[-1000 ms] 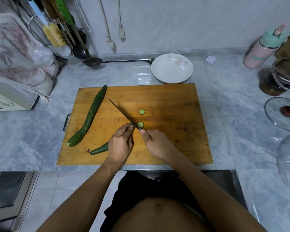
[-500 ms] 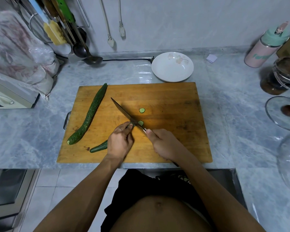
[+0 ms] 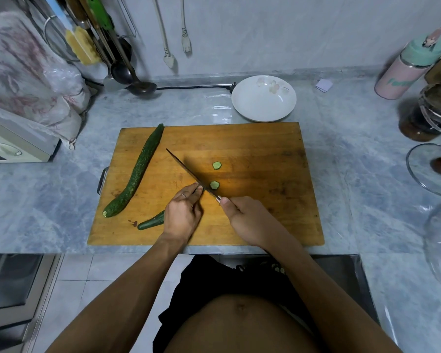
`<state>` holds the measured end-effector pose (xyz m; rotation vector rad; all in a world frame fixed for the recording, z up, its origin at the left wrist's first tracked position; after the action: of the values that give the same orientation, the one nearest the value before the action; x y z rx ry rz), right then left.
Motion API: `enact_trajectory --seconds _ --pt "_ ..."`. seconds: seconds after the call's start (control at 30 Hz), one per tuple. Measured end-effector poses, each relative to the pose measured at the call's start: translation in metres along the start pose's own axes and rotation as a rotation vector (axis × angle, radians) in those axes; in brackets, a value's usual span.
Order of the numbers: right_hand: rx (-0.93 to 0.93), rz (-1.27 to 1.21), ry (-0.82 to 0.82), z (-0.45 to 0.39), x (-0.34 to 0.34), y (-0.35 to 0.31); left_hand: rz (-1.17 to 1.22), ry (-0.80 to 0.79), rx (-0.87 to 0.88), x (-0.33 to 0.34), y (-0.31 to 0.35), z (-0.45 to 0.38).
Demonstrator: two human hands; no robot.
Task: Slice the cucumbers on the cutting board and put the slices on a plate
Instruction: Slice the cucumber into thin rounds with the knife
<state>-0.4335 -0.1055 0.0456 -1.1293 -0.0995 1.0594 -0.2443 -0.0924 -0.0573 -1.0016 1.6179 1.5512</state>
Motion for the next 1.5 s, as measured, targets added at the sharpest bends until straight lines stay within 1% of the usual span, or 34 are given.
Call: enact_trajectory --seconds 0.17,0.3,0.5,0.67,0.9,1.5 --pt "0.059 -0.096 -0.004 -0.010 -0.002 0.001 -0.008 -0.002 -0.015 0.000 0.004 0.001" --pt "0.070 -0.052 0.037 -0.023 0.008 -0.004 -0.012 0.007 -0.015 0.000 0.007 0.002" --pt "0.042 -0.030 0.091 -0.022 0.014 0.000 -0.059 -0.023 0.003 -0.007 0.006 0.002" --pt "0.031 -0.018 0.083 -0.021 0.011 0.000 -0.063 -0.017 -0.031 -0.011 0.002 0.004" --pt "0.037 -0.034 0.042 -0.014 0.006 0.004 -0.082 -0.020 0.014 -0.004 -0.006 0.005" --pt "-0.023 0.078 0.014 0.008 0.010 -0.001 -0.087 0.004 0.008 -0.005 -0.004 0.006"
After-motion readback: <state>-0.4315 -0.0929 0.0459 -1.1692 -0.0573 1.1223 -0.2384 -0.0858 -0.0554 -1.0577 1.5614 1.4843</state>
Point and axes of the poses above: each hand's wrist, its own z-axis away from the middle knuckle, its own x-axis out of the palm, y = z × x, the point moved 1 cm from there along -z, towards the middle knuckle, and after that the axes turned 7 degrees about -y, right-handed, at the moved point
